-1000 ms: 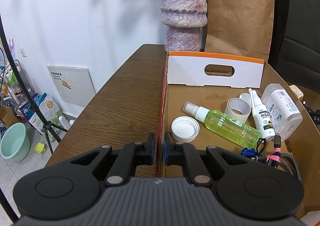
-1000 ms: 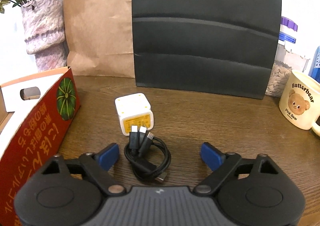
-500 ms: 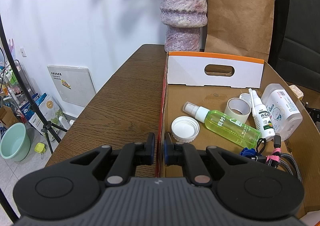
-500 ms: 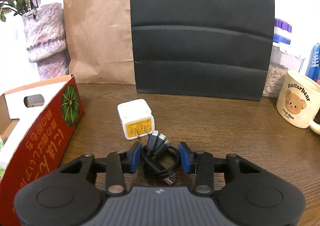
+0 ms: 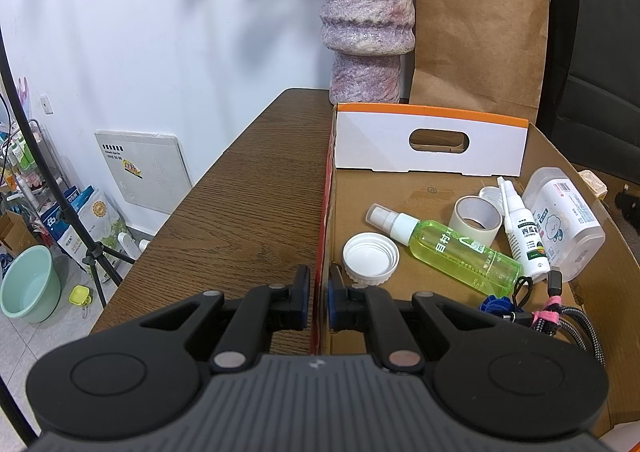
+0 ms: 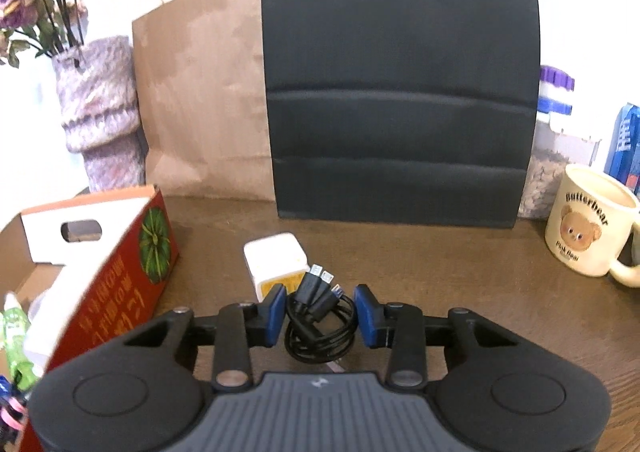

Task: Organize rigid objects
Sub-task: 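Carry the black cable into the box and open the right gripper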

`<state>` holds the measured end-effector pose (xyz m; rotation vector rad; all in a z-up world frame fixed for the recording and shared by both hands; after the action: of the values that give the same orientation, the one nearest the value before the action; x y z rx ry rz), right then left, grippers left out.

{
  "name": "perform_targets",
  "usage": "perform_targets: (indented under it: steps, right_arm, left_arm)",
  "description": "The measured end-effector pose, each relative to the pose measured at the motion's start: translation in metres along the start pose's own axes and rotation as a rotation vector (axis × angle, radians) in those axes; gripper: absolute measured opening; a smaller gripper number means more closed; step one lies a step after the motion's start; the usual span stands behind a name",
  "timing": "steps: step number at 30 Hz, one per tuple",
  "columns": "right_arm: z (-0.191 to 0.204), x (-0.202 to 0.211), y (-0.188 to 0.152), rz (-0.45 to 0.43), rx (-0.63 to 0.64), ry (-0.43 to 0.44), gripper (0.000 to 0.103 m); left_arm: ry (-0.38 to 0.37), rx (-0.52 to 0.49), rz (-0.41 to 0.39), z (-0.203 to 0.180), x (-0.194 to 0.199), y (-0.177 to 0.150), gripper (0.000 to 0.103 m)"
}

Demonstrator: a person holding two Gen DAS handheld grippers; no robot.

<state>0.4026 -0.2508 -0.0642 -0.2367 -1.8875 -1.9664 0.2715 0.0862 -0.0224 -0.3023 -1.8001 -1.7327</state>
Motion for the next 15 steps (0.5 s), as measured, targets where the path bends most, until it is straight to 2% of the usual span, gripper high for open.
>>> perform_targets:
  steps: [7, 15]
  right_arm:
    - [0.012, 0.026, 0.022, -0.086, 0.005, 0.053, 0.036]
    - [0.055, 0.063, 0.04, -0.182, 0.073, 0.171, 0.036]
  left_arm:
    - [0.001, -0.001, -0.001, 0.0, 0.0, 0.0, 0.01]
    - [0.001, -0.001, -0.001, 0.0, 0.0, 0.0, 0.01]
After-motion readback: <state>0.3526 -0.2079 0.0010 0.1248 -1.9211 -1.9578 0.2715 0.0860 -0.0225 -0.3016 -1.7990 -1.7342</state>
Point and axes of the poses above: each gripper's, at about its wrist camera, not at the fingertips, and x roughly against the way its jaws point, z to its left, y to its top, the point moved 1 cm from there along -x, roughly the way its jaws point, and after that the axes turned 9 degrees about -z, right-handed, at the moved point
